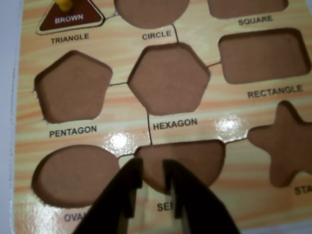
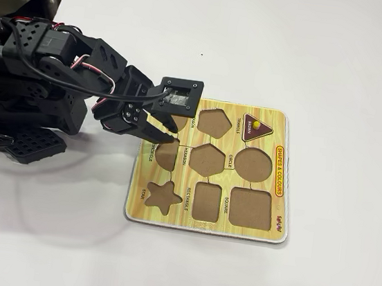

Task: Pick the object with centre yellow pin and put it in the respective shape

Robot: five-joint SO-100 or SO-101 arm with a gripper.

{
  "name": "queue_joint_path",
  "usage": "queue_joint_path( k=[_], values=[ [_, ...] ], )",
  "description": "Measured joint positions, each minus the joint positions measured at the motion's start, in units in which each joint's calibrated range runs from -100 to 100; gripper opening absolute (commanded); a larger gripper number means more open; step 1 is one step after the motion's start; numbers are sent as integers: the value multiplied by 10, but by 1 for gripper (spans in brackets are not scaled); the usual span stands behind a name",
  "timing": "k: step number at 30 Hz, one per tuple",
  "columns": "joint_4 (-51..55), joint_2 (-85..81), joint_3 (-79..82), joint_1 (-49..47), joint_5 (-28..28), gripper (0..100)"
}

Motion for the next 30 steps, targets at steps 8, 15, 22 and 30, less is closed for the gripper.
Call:
queue_joint_path(
  k=[8, 15, 22, 30],
  values=[
    [68, -11, 0, 0, -2, 6],
    [148, -18, 0, 0, 1, 6],
    [191, -20, 0, 0, 1, 5],
    [195, -20, 0, 0, 1, 6]
  ],
)
